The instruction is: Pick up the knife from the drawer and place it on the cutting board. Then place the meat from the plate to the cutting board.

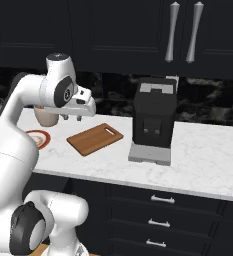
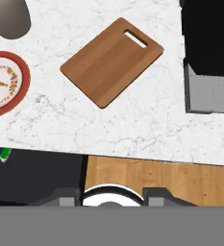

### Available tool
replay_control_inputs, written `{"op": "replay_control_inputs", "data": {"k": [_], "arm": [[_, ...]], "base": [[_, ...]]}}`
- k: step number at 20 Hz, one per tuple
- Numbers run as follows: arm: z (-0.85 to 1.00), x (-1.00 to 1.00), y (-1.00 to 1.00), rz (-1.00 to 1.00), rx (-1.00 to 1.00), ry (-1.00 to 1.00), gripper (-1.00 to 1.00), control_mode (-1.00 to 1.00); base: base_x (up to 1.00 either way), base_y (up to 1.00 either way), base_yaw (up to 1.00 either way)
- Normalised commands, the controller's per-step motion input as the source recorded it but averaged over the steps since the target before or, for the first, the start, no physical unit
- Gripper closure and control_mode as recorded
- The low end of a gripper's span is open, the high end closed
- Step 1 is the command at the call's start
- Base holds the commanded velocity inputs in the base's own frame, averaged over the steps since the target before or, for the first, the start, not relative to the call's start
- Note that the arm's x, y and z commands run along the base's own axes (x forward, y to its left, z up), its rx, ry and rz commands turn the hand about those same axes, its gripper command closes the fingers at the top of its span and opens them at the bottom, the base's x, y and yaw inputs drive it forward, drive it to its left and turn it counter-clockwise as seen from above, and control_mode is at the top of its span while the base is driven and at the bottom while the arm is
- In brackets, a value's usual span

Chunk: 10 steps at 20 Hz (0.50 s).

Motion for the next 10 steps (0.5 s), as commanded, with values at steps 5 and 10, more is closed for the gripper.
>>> {"op": "replay_control_inputs", "data": {"k": [5, 10], "arm": [[-0.06, 0.00, 0.13, 0.03, 0.02, 0.03, -1.00, -1.00], [-0.41, -0.08, 0.51, 0.21, 0.02, 0.06, -1.00, -1.00]], "base": [[0.00, 0.00, 0.00], [0.00, 0.00, 0.00]]}}
